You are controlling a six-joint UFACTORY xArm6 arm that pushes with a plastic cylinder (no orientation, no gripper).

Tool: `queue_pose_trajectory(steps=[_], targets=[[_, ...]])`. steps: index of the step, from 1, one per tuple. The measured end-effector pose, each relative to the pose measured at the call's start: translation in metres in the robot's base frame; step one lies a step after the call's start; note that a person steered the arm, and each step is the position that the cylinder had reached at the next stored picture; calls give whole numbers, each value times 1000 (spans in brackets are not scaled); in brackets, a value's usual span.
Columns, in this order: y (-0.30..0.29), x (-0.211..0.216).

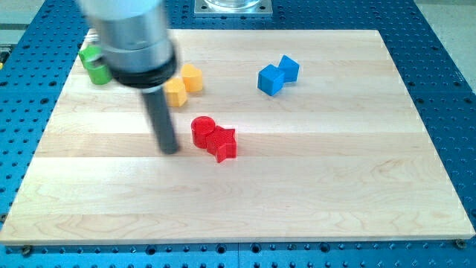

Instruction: Separate red circle from the red star

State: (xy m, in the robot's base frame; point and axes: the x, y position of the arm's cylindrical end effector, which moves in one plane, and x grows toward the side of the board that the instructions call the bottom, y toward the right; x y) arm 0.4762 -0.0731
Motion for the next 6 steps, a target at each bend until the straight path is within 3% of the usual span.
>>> queue_pose_trajectory(steps=[1,3,4,5,6], targets=[[56,-11],[76,9],[168,15],[138,8],[62,21]])
